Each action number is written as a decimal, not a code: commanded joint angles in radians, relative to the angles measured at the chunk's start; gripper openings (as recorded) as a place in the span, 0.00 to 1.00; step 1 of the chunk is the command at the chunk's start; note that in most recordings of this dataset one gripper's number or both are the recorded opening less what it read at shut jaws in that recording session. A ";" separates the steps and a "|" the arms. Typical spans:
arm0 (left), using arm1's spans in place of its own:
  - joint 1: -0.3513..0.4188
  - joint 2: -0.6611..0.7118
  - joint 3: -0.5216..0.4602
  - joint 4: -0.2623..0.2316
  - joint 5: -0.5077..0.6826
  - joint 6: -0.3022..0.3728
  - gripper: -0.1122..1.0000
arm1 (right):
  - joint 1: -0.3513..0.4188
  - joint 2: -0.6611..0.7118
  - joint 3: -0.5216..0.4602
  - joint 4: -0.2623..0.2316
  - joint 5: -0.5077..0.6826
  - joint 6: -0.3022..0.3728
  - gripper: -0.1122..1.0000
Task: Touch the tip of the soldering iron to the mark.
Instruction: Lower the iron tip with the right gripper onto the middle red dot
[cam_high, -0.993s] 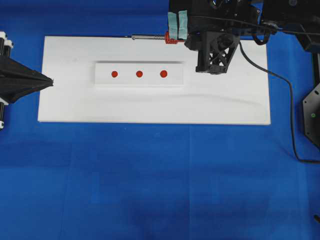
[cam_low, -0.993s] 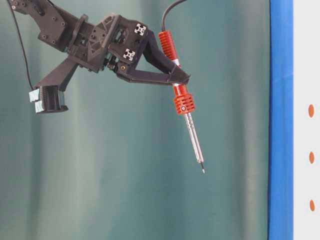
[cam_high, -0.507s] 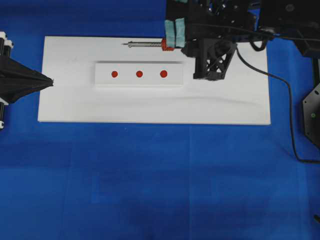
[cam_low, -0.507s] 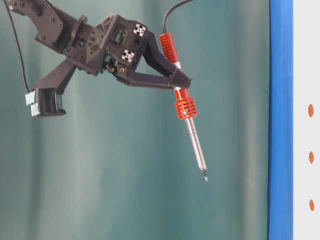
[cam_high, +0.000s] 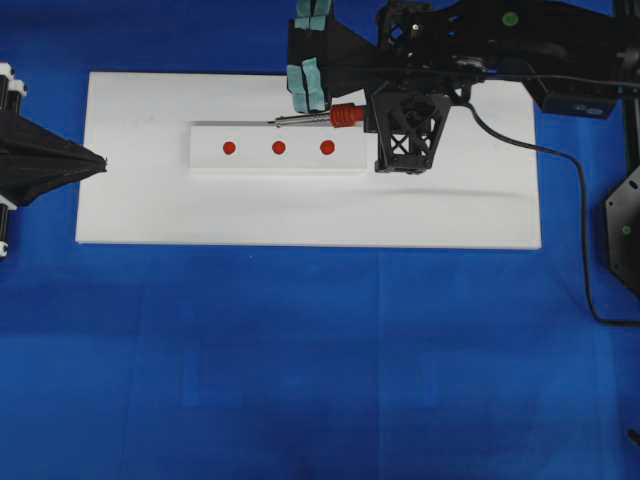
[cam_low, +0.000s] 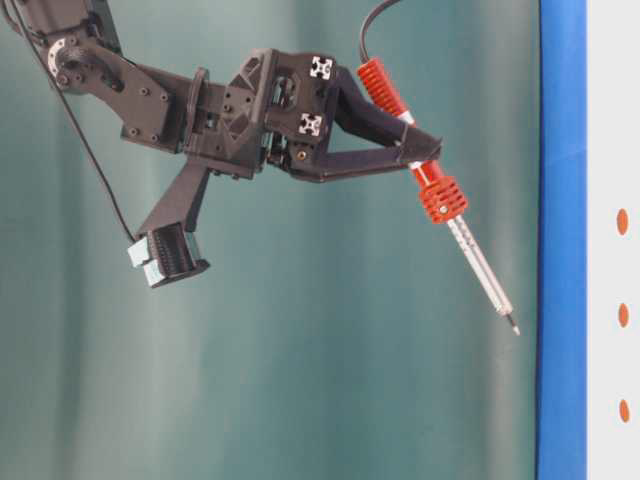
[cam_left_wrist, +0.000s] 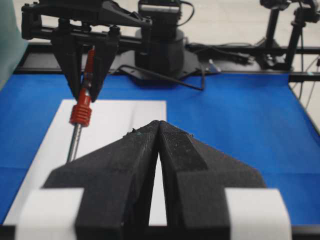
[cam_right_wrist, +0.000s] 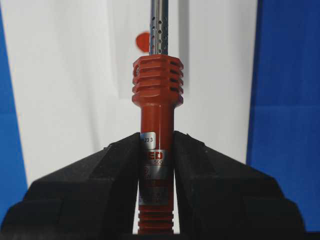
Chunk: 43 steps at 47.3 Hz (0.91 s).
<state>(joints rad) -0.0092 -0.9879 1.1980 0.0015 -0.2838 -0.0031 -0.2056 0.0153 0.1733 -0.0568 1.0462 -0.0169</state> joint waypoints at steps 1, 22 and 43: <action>-0.003 0.003 -0.011 0.002 -0.005 0.000 0.12 | 0.005 -0.015 -0.026 0.014 0.018 -0.002 0.16; -0.003 0.003 -0.012 0.002 -0.006 -0.002 0.12 | 0.008 0.026 -0.029 0.026 -0.011 -0.006 0.16; -0.002 0.005 -0.012 0.002 -0.006 -0.002 0.12 | 0.009 0.161 -0.155 0.026 -0.051 -0.038 0.16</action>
<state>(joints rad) -0.0092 -0.9879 1.1980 0.0015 -0.2838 -0.0031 -0.1994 0.1749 0.0598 -0.0322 1.0002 -0.0491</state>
